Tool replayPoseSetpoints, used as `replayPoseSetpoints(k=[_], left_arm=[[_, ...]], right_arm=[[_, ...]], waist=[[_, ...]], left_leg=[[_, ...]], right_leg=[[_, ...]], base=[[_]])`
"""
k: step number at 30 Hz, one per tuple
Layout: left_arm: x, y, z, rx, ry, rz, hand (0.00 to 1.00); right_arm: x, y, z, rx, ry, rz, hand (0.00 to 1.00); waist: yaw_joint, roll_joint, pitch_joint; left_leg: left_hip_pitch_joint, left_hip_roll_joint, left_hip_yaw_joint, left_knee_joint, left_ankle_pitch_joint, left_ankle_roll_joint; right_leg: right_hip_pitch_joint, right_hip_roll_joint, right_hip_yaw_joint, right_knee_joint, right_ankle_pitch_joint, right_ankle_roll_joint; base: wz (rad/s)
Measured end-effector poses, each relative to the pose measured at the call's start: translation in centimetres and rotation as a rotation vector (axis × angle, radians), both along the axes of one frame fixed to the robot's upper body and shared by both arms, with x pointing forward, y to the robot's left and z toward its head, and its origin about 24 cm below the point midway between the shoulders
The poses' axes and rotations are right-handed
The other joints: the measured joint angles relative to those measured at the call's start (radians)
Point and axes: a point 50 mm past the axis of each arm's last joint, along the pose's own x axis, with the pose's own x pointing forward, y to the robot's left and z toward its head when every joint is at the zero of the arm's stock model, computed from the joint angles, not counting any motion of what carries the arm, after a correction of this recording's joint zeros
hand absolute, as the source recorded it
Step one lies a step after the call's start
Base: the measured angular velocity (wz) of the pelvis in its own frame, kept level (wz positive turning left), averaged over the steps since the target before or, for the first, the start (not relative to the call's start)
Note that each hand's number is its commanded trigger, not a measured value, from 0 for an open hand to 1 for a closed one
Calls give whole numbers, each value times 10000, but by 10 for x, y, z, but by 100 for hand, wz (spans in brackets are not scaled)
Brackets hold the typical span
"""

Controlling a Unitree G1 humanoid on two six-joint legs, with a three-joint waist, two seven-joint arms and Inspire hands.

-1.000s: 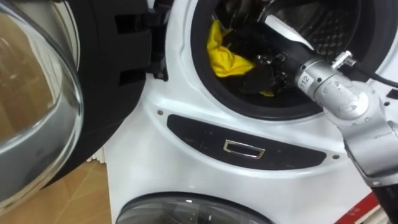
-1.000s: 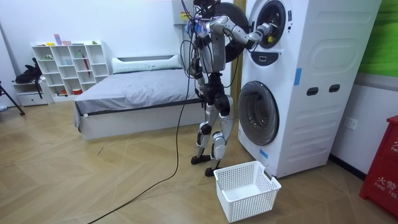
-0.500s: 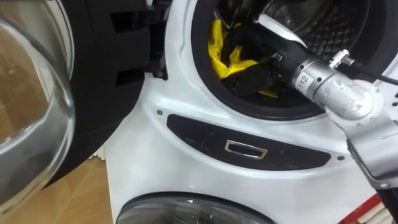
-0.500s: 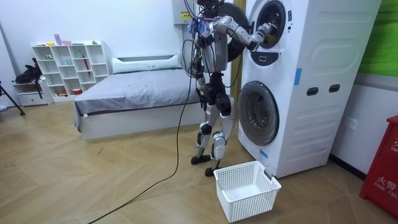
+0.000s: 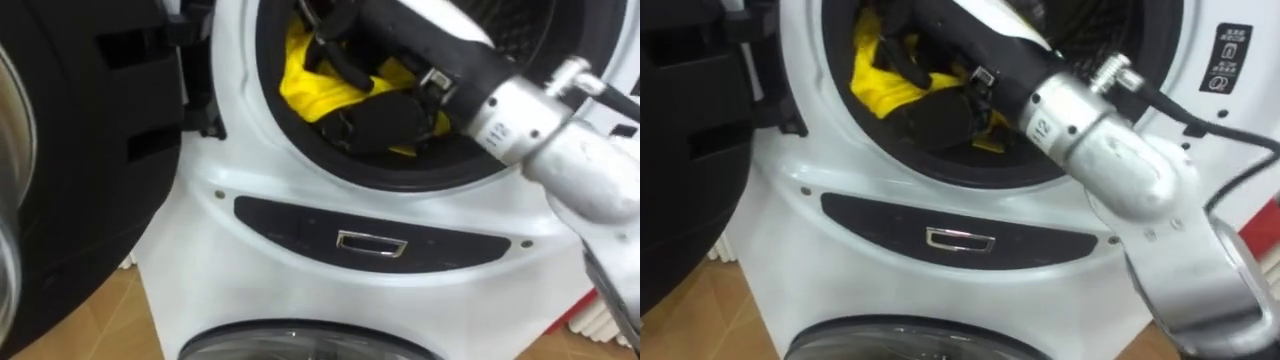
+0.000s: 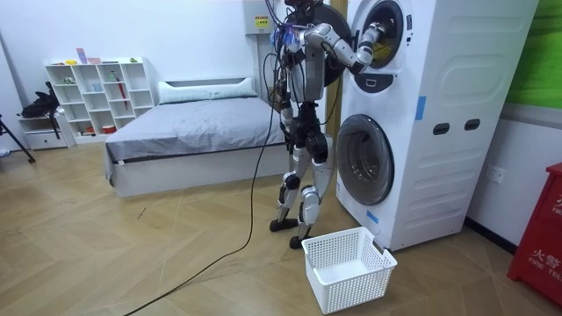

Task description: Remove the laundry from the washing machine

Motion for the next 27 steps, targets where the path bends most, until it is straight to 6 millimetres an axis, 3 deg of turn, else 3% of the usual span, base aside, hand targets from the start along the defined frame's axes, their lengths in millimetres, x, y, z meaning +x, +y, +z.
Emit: replayPoseSetpoints(k=[5, 9, 12, 16, 21, 27], left_arm=[[-2, -8, -3, -272, -174, 242, 0], [-9, -8, -4, -225, -198, 471, 0], [-19, -8, -5, -175, -149, 673, 0], [-26, -8, -4, -104, -355, 970, 0], [-41, -11, -4, -152, -239, 1131, 0], [-42, -9, -3, -103, -542, 1371, 0]], right_arm=[[-19, -12, 9, 783, -909, 227, 100], [-31, -26, -4, 1422, -750, 180, 100], [-37, -34, -5, 1962, -667, 292, 100], [-48, -49, 5, 2950, -1246, 301, 100], [-57, -66, 18, 4139, -2257, 167, 100], [-75, -100, 22, 6070, -2705, -10, 100]], waist=[[-149, 216, -15], [-427, 272, -70], [-626, 330, -47], [-785, 309, -78], [-1145, 289, -98], [-1441, 351, -119]], left_leg=[[-10, -15, 41, -3, -5, -5], [-13, 2, 134, 23, -9, -12], [-13, 17, 386, 25, -18, -27], [-146, 54, 562, 99, -96, -140], [-163, 28, 542, 169, -117, -109], [-175, 34, 569, 160, -160, -112]], right_leg=[[-20, -18, -26, -9, 17, 32], [26, -31, -116, -6, 14, 30], [-40, -23, -17, 4, -34, 45], [-253, 22, 119, 158, -25, 75], [-229, 1, 140, 144, 59, 98], [-235, 13, 140, 158, 63, 103]], base=[[2], [8], [2], [-7], [0], [0]])
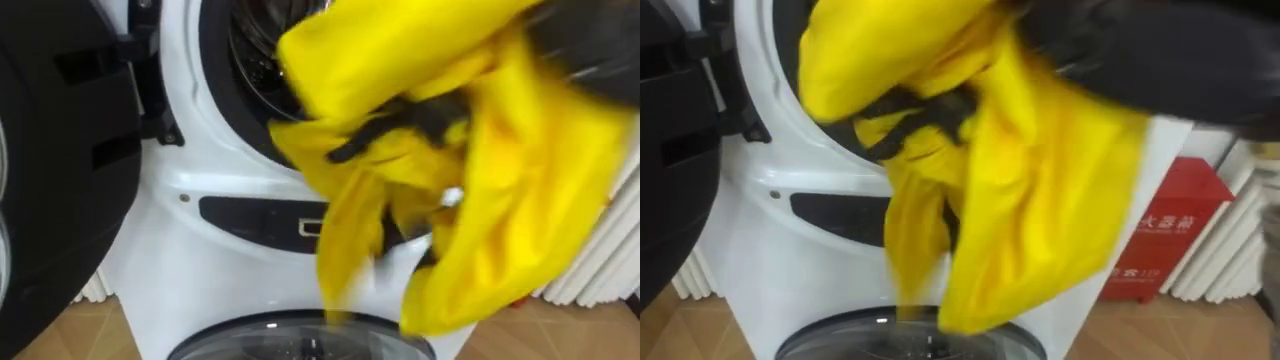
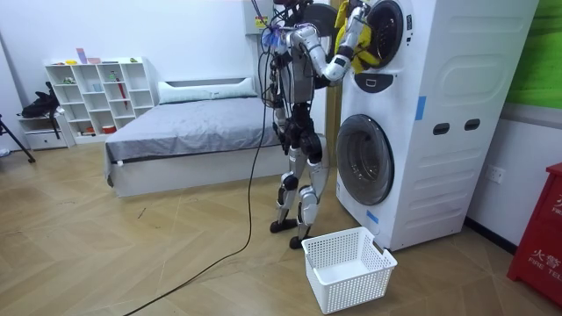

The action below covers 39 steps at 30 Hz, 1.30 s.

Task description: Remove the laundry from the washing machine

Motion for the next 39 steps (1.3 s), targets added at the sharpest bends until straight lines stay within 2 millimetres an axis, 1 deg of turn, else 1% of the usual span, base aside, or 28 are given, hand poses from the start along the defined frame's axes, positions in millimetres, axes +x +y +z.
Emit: replayPoseSetpoints(k=[2, 4, 6, 8, 10, 13, 15, 16, 17, 18, 19, 20, 21, 22, 23, 24, 25, 27, 28, 30, 31, 32, 33, 35, 36, 37, 38, 39], left_arm=[[-1, 2, 1, 106, -163, 268, 0], [-3, 3, 2, 282, -247, 501, 0], [-6, 3, 2, 429, -290, 648, 0], [-6, 4, 3, 480, -313, 703, 0], [-2, 6, 3, 501, -382, 649, 0], [12, 7, 3, 493, -621, 336, 0], [27, 5, 1, 483, -663, -169, 0], [31, 4, 1, 465, -670, -288, 0], [36, 3, 1, 447, -676, -449, 0], [44, 2, 0, 441, -685, -684, 0], [48, 1, 0, 425, -671, -788, 0], [55, -1, -1, 343, -623, -1031, 0], [59, -3, -2, 274, -609, -1160, 0], [70, -7, -2, 144, -673, -1435, 0], [77, -11, -3, -29, -694, -1685, 0], [81, -13, -3, -113, -648, -1918, 0], [83, -14, -3, -167, -641, -1942, 0], [89, -18, -4, -312, -676, -2189, 0], [89, -18, -4, -328, -672, -2194, 0], [89, -18, -4, -350, -651, -2239, 0], [90, -19, -4, -379, -646, -2302, 0], [91, -23, -5, -493, -667, -2406, 0], [95, -25, -5, -572, -730, -2568, 0], [99, -28, -5, -641, -839, -2770, 0], [102, -29, -4, -685, -960, -2842, 0], [102, -29, -4, -695, -982, -2850, 0], [103, -30, -4, -712, -981, -2934, 0], [104, -31, -4, -730, -1002, -2993, 0]], right_arm=[[-5, -12, -5, 339, 175, -579, 100], [-8, -21, -10, 647, 439, -938, 100], [-11, -29, -14, 1005, 737, -1044, 100], [-10, -34, -17, 1333, 951, -1021, 100], [-7, -39, -21, 1554, 1229, -1110, 100], [-2, -45, -40, 1617, 2294, -1422, 100], [5, -46, -64, 1747, 3477, -1575, 100], [7, -46, -70, 1797, 3842, -1528, 100], [12, -42, -84, 1918, 4588, -1300, 100], [18, -39, -98, 1981, 5296, -1083, 100], [20, -38, -106, 2001, 5649, -1016, 100], [24, -36, -121, 2031, 6387, -973, 100], [24, -35, -130, 2091, 6777, -952, 100], [26, -34, -145, 2165, 7554, -865, 100], [27, -33, -160, 2012, 8283, -877, 100], [29, -30, -178, 1929, 9094, -865, 100], [30, -30, -187, 1878, 9518, -904, 100], [25, -32, -218, 1808, 11036, -1206, 100], [24, -32, -226, 1891, 11343, -1283, 100], [14, -36, -258, 2548, 12547, -1658, 100], [11, -37, -267, 2663, 12889, -1758, 100], [7, -38, -282, 2751, 13575, -1958, 100], [2, -39, -295, 2844, 14142, -2151, 100], [-5, -40, -312, 3266, 14780, -2437, 100], [-9, -41, -319, 3467, 15064, -2630, 100], [-11, -41, -322, 3572, 15171, -2702, 100], [-14, -42, -328, 3721, 15366, -2865, 100], [-16, -43, -330, 3786, 15465, -2956, 100]], waist=[[-65, -5, -7], [-230, 4, -6], [-336, 56, -24], [-556, 72, -15], [-664, 104, 6], [-641, 77, 18], [-601, 70, 33], [-573, 79, 34], [-546, 92, 46], [-577, 111, 99], [-574, 125, 110], [-591, 150, 126], [-579, 187, 138], [-586, 231, 163], [-588, 386, 188], [-569, 484, 174], [-582, 550, 183], [-773, 759, 164], [-796, 793, 164], [-976, 903, 120], [-1071, 936, 106], [-1127, 1026, 62], [-1169, 1110, 71], [-1364, 1260, 147], [-1406, 1386, 150], [-1414, 1461, 123], [-1453, 1626, 90], [-1512, 1714, 120]], left_leg=[[4, 1, 40, -2, -2, -3], [22, 9, 303, 3, -1, -3], [38, 21, 624, 21, 0, -3], [37, 20, 684, 23, 0, -3], [66, 25, 881, 53, 0, -3], [100, 44, 1288, 53, -3, -6], [117, 83, 1405, 47, -15, -15], [125, 97, 1506, 45, -15, -16], [119, 118, 1736, 28, -16, -16], [107, 136, 1876, 16, -16, -16], [83, 142, 1919, 12, -16, -15], [36, 147, 1962, 14, -18, -16], [14, 155, 2019, 17, -22, -21], [-11, 178, 2232, 17, -67, -47], [-49, 261, 2530, 29, -204, -84], [-93, 290, 2781, 60, -264, -90], [-136, 296, 2856, 63, -269, -86], [-188, 297, 3058, 53, -283, -77], [-183, 296, 3094, 54, -282, -77], [-158, 298, 3195, 80, -282, -77], [-169, 297, 3235, 98, -282, -77], [-178, 282, 3286, 96, -282, -77], [-181, 272, 3312, 96, -282, -77], [-194, 263, 3329, 78, -284, -77], [-218, 259, 3490, 76, -290, -75], [-266, 253, 3553, 83, -292, -74], [-369, 245, 3548, 100, -293, -73], [-388, 237, 3556, 95, -293, -73]], right_leg=[[2, -1, 7, -4, 0, 2], [-23, 2, 77, -2, 1, 3], [-124, 22, 305, 12, 0, 6], [-147, 30, 381, 15, 4, 12], [-170, 56, 548, 20, 11, 23], [-346, 112, 856, 146, 11, 27], [-497, 200, 1104, 172, 115, 1], [-536, 211, 1135, 178, 153, -14], [-577, 263, 1275, 186, 225, -33], [-653, 311, 1418, 189, 291, -47], [-698, 330, 1475, 183, 320, -47], [-776, 373, 1614, 184, 367, -49], [-823, 387, 1659, 179, 390, -49], [-907, 425, 1749, 204, 403, -47], [-1082, 552, 1964, 250, 437, -34], [-1202, 614, 2107, 364, 482, -50], [-1237, 632, 2175, 378, 508, -47], [-1401, 702, 2436, 381, 577, -22], [-1405, 714, 2481, 374, 590, -25], [-1404, 765, 2657, 361, 593, -31], [-1416, 769, 2699, 352, 593, -31], [-1459, 778, 2787, 366, 589, -21], [-1491, 795, 2883, 380, 591, -5], [-1546, 819, 2945, 388, 599, 6], [-1652, 875, 3121, 432, 609, 21], [-1756, 900, 3219, 487, 610, 23], [-1877, 915, 3308, 513, 624, 36], [-1915, 917, 3331, 520, 626, 39]], base=[[-6], [-14], [-30], [-20], [-20], [-29], [-38], [-50], [-52], [-46], [-34], [-23], [-28], [-34], [-55], [-55], [-44], [-30], [-35], [-27], [-20], [-22], [-23], [-20], [-32], [-41], [-28], [-16]])
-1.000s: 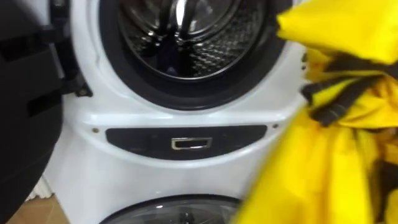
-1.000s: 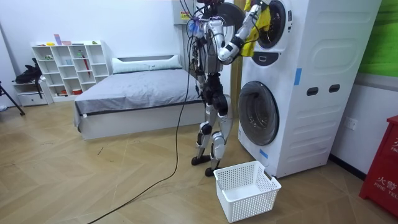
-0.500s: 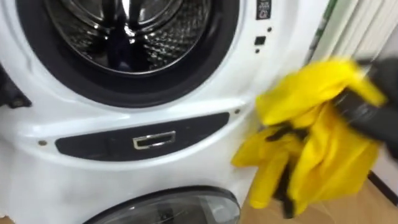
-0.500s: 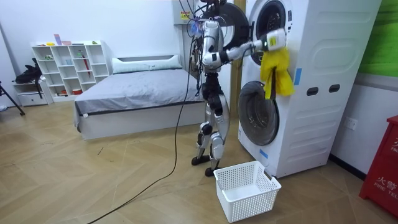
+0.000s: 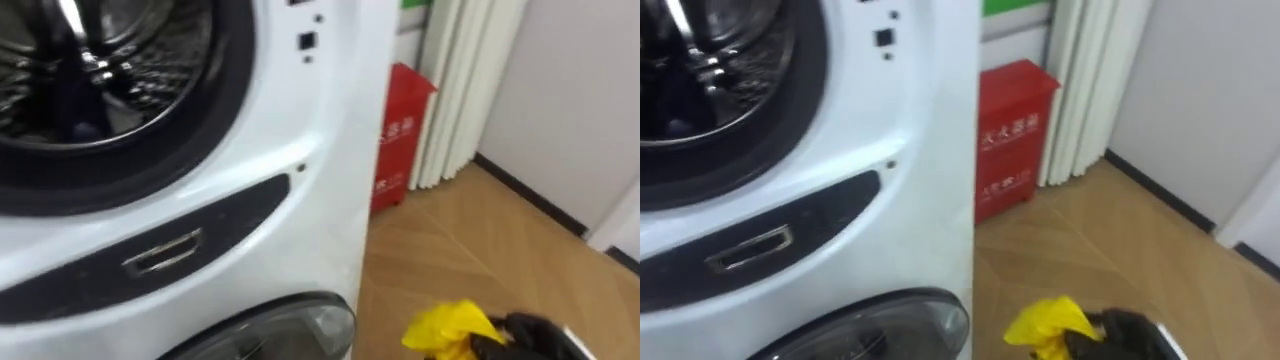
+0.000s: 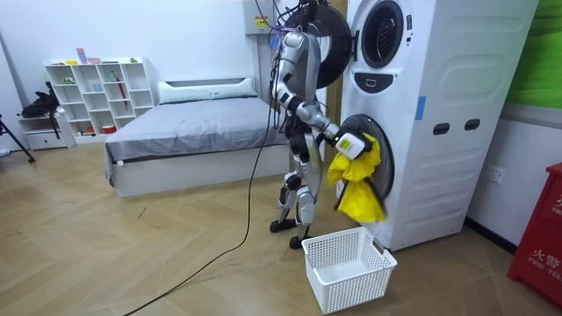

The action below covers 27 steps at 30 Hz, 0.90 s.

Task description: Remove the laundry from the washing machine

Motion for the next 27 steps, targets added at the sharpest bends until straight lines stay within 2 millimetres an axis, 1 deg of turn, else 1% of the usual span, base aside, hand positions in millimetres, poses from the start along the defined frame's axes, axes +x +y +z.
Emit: replayPoseSetpoints(k=[1, 2, 3, 4, 5, 6, 8, 9, 13, 16, 17, 18, 19, 20, 21, 22, 23, 25, 27], left_arm=[[2, -2, 0, -68, -72, -94, 0], [3, -3, 0, -139, -156, -134, 0], [4, -3, 1, -191, -237, -164, 0], [4, -4, 1, -220, -268, -181, 0], [5, -5, 1, -289, -340, -208, 0], [5, -5, 1, -323, -380, -222, 0], [5, -7, 0, -433, -465, -252, 0], [6, -8, 1, -455, -499, -265, 0], [9, -10, 1, -601, -725, -371, 0], [11, -14, 1, -674, -778, -679, 0], [11, -16, 1, -702, -752, -810, 0], [11, -17, 1, -731, -729, -871, 0], [11, -18, 1, -751, -744, -887, 0], [10, -19, 0, -789, -718, -948, 0], [14, -21, 1, -835, -811, -986, 0], [15, -22, 1, -857, -857, -994, 0], [18, -24, 1, -897, -915, -997, 0], [21, -27, 1, -994, -956, -972, 0], [24, -30, 0, -1154, -965, -673, 0]], right_arm=[[-3, -1, -4, -16, 190, -180, 100], [-5, -2, -6, -34, 300, -301, 100], [-5, -3, -8, -89, 339, -355, 100], [-5, -4, -9, -118, 350, -413, 100], [-6, -6, -12, -168, 363, -560, 100], [-5, -8, -14, -188, 374, -640, 100], [-3, -11, -17, -278, 441, -937, 100], [-4, -12, -19, -282, 560, -1018, 100], [-8, -14, -26, -268, 869, -1196, 100], [-7, -16, -27, -333, 817, -1292, 100], [-5, -16, -28, -335, 829, -1322, 100], [-4, -17, -30, -324, 944, -1378, 100], [-4, -18, -32, -334, 1019, -1427, 100], [-7, -20, -35, -402, 1202, -1509, 100], [-11, -22, -39, -421, 1401, -1623, 68], [-12, -23, -41, -383, 1524, -1715, 15], [-13, -25, -45, -313, 1712, -1871, 0], [-10, -27, -45, -278, 1746, -2081, 0], [-4, -29, -43, -282, 1630, -2182, 0]], waist=[[-140, 162, 30], [-167, 326, 7], [-181, 426, 35], [-209, 493, 35], [-281, 600, 17], [-323, 645, 34], [-428, 825, 83], [-438, 869, 75], [-474, 902, 80], [-561, 999, 72], [-592, 1046, 84], [-634, 1099, 105], [-676, 1129, 100], [-715, 1210, 81], [-718, 1260, 106], [-717, 1275, 99], [-710, 1289, 100], [-707, 1325, 99], [-734, 1311, 111]], left_leg=[[-61, -10, 14, -6, 0, 0], [-160, -23, 65, -3, 1, 1], [-204, -45, 155, -2, 1, 1], [-234, -46, 148, -2, 2, 1], [-370, -65, 123, 8, 2, 1], [-402, -76, 109, 14, 3, 3], [-601, -128, 97, 29, 3, 3], [-696, -146, 100, 41, 3, 3], [-873, -178, 117, 46, 3, 3], [-1198, -248, 134, 149, 5, 6], [-1317, -294, 133, 225, 9, 12], [-1409, -314, 120, 288, 7, 14], [-1451, -318, 118, 325, 7, 15], [-1538, -330, 120, 360, 5, 17], [-1562, -344, 114, 351, 5, 18], [-1579, -354, 114, 347, 6, 19], [-1616, -403, 115, 317, 8, 23], [-1727, -498, 122, 298, 18, 40], [-1928, -616, 104, 309, 27, 56]], right_leg=[[-72, 1, 32, 9, 4, 6], [-232, 41, 165, 71, 9, 15], [-375, 84, 315, 183, 4, 20], [-419, 102, 371, 198, 5, 20], [-558, 118, 455, 257, 4, 20], [-617, 123, 492, 303, -2, 28], [-956, 131, 588, 496, -20, 49], [-1104, 143, 635, 570, -22, 54], [-1367, 175, 700, 734, -32, 66], [-1756, 178, 863, 896, -87, 131], [-1913, 192, 1019, 997, -95, 162], [-1992, 190, 1082, 1050, -86, 183], [-2021, 180, 1086, 1053, -81, 187], [-2098, 163, 1092, 1074, -76, 196], [-2144, 159, 1099, 1096, -71, 204], [-2185, 159, 1102, 1129, -72, 206], [-2337, 156, 1116, 1295, -88, 218], [-2623, 148, 1178, 1534, -113, 240], [-2960, 134, 1253, 1852, -197, 262]], base=[[-17], [-35], [-37], [-33], [-16], [-17], [-17], [-15], [-5], [-5], [-21], [-20], [-12], [0], [0], [-7], [-14], [-19], [-13]])
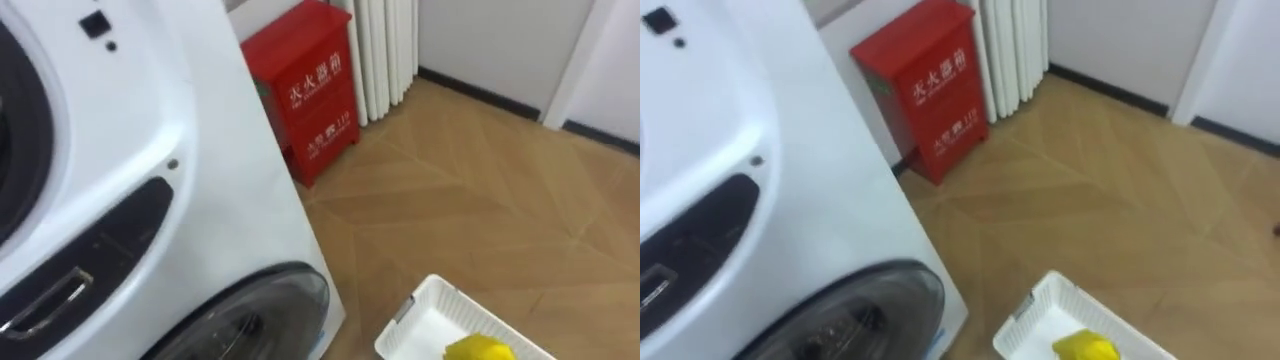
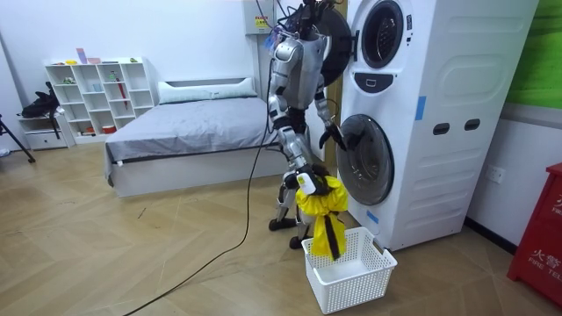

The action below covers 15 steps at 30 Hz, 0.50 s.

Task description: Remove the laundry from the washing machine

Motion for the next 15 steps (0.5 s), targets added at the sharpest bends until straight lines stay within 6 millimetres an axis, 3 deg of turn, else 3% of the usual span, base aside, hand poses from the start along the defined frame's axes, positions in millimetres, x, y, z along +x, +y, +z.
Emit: replayPoseSetpoints(k=[7, 15], left_arm=[[-1, -1, -1, -209, 0, 396, 0], [-3, -1, -1, -481, -30, 894, 0]], right_arm=[[0, -4, -4, 164, -8, -509, 0], [0, -3, -5, 385, -34, -657, 0]], waist=[[19, -14, 10], [25, -62, 27]], left_leg=[[-295, -20, -222, 63, 87, 153], [-442, -25, -476, 177, 107, 206]], right_leg=[[-224, -5, 33, 59, -32, 115], [-251, -207, -339, 91, -48, 78]], base=[[10], [15]])
